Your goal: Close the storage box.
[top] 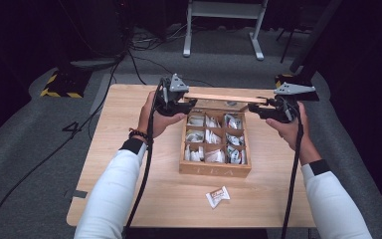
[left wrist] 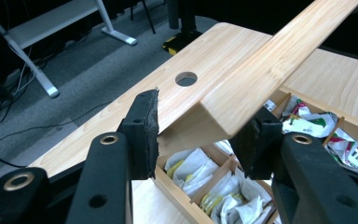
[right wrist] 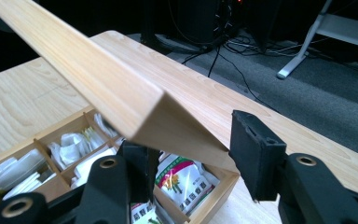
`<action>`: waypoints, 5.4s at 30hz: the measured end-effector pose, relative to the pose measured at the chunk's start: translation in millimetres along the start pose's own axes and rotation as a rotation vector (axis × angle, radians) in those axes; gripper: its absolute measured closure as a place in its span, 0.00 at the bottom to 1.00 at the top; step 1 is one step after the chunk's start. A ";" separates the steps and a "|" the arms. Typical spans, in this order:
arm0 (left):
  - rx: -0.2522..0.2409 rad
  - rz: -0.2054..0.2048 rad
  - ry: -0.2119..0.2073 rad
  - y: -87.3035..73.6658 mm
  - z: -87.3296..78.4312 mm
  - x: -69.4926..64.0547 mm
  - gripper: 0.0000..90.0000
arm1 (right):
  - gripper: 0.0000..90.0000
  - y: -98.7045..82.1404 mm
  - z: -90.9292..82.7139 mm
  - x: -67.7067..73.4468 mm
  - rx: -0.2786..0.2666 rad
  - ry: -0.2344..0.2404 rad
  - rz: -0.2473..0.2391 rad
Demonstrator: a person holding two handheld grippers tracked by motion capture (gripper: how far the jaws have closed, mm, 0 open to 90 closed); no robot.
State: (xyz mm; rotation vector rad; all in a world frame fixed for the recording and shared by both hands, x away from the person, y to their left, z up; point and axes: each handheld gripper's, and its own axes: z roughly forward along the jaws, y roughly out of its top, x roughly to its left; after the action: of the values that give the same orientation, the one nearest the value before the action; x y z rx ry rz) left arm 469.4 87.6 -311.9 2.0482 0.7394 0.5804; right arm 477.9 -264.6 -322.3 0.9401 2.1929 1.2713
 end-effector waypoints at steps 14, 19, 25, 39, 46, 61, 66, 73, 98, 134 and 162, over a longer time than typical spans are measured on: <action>0.004 -0.003 -0.028 -12.2 -6.3 -9.2 0.58 | 0.55 -7.0 -7.1 14.2 0.014 -0.002 -0.032; 0.015 0.011 -0.033 -14.7 -7.9 -12.1 0.57 | 0.53 -10.9 -10.5 16.4 0.017 0.012 -0.044; 0.021 0.011 -0.049 -16.8 -11.9 -16.7 0.52 | 0.49 -15.3 -15.5 16.8 0.025 0.024 -0.045; 0.041 0.019 -0.080 -26.2 -14.8 -31.7 0.43 | 0.47 -31.5 -24.2 26.4 0.042 0.036 -0.077; 0.043 -0.002 -0.098 -36.6 -14.8 -35.6 0.34 | 0.46 -42.6 -24.9 31.0 0.045 0.049 -0.078; 0.032 0.024 -0.134 -58.3 -13.9 -46.6 0.23 | 0.41 -66.2 -22.2 37.8 0.065 0.094 -0.086; 0.041 -0.010 -0.150 -66.9 -11.4 -47.2 0.19 | 0.40 -74.3 -20.9 40.4 0.067 0.098 -0.087; 0.057 -0.034 -0.163 -79.1 -6.3 -48.4 0.17 | 0.38 -84.8 -18.6 42.9 0.073 0.123 -0.073; 0.130 -0.036 -0.202 -111.1 6.4 -53.7 0.15 | 0.23 -108.4 -12.1 52.6 0.132 0.194 -0.056; 0.184 -0.022 -0.267 -136.6 16.9 -57.9 0.17 | 0.24 -133.5 -2.7 61.9 0.202 0.205 -0.062; 0.139 0.003 -0.260 -140.6 -1.4 -65.7 0.22 | 0.42 -136.1 -19.0 66.5 0.153 0.178 -0.073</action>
State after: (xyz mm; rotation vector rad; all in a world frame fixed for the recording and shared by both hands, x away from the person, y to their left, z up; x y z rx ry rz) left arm 381.2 107.3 -438.1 2.1996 0.6367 0.2622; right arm 374.6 -274.0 -434.2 0.8224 2.4685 1.2085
